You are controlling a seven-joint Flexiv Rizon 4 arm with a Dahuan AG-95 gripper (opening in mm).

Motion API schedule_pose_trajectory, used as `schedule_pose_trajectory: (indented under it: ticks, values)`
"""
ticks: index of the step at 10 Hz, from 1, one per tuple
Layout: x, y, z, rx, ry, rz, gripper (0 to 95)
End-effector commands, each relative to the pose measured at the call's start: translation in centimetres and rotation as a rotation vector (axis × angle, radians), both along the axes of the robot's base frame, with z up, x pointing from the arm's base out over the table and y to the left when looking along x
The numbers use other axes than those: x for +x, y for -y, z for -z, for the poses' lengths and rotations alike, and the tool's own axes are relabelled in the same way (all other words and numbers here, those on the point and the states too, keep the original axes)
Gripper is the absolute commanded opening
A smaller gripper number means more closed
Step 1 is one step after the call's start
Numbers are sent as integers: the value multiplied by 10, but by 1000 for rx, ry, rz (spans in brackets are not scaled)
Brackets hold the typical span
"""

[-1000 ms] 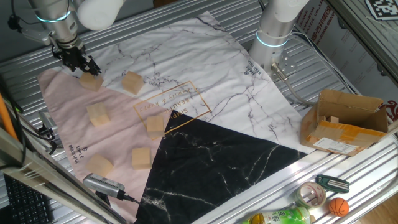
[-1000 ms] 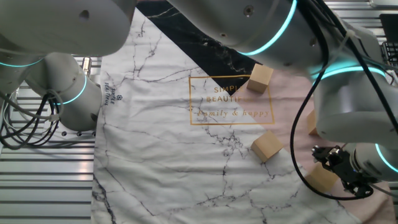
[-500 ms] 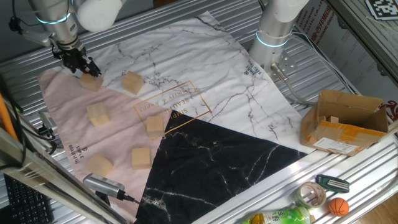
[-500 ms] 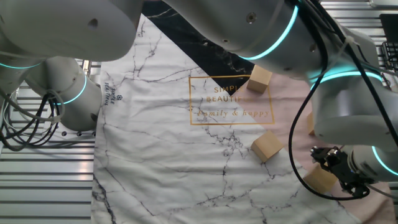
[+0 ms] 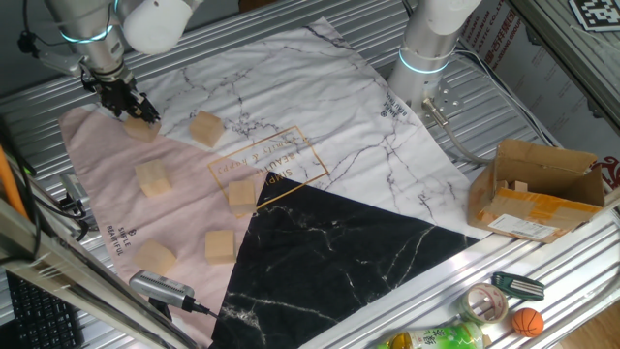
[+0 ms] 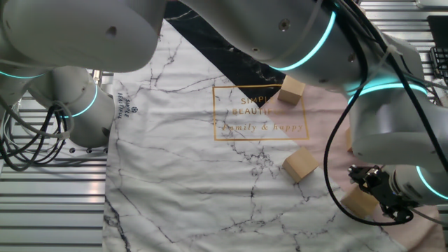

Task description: Stack the blocks into a pyramid shape

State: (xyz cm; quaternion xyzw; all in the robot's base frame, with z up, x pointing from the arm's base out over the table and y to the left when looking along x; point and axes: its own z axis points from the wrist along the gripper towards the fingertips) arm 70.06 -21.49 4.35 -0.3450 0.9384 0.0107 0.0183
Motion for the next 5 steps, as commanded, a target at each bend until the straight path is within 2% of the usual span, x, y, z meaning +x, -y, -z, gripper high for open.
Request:
schedule_pose_trajectory:
  ticks: [1,2,3,5]
  values:
    - [-3,-1,3,-2,5,3,950]
    - [-3,-1,5,-4,6,3,950]
    - [-4,-1,6,-4,4,4,760]
    - [-3,-1,10,-3,4,3,760]
